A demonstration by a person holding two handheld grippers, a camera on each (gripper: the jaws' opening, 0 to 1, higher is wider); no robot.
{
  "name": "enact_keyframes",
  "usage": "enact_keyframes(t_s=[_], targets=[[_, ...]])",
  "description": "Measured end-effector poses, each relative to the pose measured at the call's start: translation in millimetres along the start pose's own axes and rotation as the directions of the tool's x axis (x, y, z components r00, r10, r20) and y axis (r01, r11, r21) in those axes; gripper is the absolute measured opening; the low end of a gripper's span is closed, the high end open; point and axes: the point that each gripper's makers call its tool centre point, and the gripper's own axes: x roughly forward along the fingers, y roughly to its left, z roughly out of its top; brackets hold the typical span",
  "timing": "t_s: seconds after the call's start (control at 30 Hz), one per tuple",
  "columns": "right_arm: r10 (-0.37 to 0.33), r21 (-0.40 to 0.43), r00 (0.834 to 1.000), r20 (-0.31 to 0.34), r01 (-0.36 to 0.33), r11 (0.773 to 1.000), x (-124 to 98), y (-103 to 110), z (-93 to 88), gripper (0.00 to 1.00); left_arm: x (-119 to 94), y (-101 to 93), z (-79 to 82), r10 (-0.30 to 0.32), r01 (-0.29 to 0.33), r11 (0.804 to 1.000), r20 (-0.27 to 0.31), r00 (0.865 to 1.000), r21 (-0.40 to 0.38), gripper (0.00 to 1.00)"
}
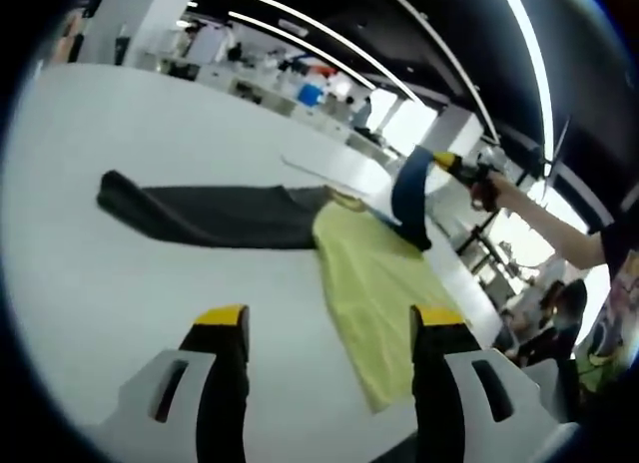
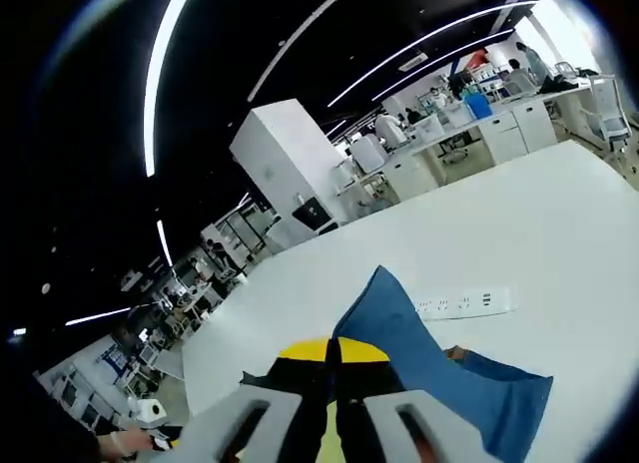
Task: Fold the garment on the visible template until the final outline fits inside the template.
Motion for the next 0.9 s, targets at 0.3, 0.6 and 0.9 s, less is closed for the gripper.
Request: enact_keyframes(t_s=[0.3,0.6,0.9], targets=[[0.038,0.002,0.996,-0.084,-0.038,0.999,41.8,18.5,-42.4,0.0,-2.7,1.2,-0.1,0.003,-0.003,1.0,0.004,1.0,-0.006,0.61],[0.04,0.02,0.979,-0.2,-0.036,0.999,73.6,16.4,-101.4,0.0,-8.3,5.8,-3.3,0.014,-0.014,1.0,0.003,1.0,-0.017,0.6],[0.047,0.052,0.962,-0.267,-0.035,0.998,94.9,14.8,-140.1,0.0,-13.4,13.0,-4.0,0.028,-0.028,0.999,0.006,1.0,-0.025,0.6]])
